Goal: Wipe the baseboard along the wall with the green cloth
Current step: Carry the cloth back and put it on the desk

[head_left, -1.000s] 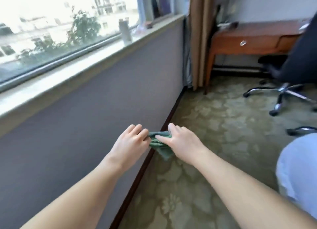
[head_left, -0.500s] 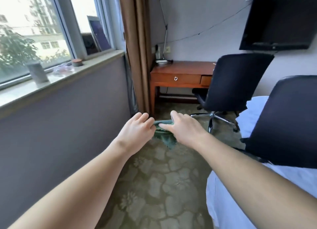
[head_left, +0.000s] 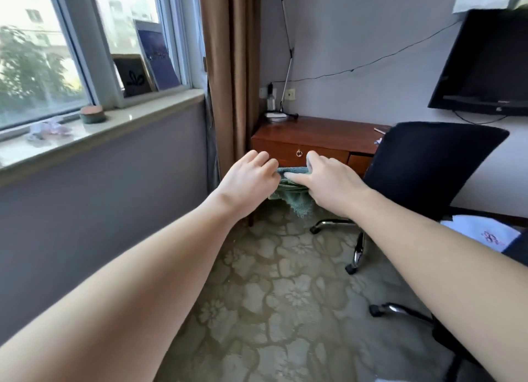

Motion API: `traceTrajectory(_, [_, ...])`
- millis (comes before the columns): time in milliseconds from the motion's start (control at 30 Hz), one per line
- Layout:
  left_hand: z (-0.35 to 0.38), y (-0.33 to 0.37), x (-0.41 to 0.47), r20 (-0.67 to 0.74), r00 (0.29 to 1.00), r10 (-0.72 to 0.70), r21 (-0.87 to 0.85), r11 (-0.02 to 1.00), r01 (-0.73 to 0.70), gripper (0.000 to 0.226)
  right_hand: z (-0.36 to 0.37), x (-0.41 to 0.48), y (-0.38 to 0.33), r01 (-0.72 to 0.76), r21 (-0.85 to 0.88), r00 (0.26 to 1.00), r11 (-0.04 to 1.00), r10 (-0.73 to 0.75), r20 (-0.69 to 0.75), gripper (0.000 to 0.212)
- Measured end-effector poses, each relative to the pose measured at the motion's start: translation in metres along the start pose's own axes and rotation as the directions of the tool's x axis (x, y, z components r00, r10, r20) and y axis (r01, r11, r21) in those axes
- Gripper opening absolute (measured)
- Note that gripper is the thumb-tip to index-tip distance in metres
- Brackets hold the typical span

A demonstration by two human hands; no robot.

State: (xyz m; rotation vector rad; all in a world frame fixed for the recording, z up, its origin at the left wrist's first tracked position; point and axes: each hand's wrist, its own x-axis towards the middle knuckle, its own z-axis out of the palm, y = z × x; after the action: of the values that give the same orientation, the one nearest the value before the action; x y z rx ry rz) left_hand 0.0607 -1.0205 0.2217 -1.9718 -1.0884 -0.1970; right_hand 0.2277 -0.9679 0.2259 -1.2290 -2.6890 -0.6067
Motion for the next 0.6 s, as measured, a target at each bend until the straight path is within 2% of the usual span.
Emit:
traceTrajectory(300, [0.186, -0.096, 0.121, -0.031, 0.999, 0.036, -0.094, 0.995, -0.039, 0.022, 0.09, 0.182, 0.102, -0.085, -0.003, 0.996, 0.996, 0.085, 0.03, 0.061])
traceTrajectory(467, [0.289, -0.129, 0.19, -0.072, 0.996, 0.044, -0.125, 0.991, -0.053, 0.034, 0.148, 0.266, 0.166, -0.13, 0.03, 0.989, 0.991, 0.128, 0.068, 0.058])
traceTrajectory(600, [0.376, -0.144, 0.244, 0.042, 0.995, 0.089, -0.115, 0.99, -0.083, 0.017, 0.211, 0.332, 0.216, -0.117, 0.039, 0.989, 0.992, 0.113, 0.092, 0.059])
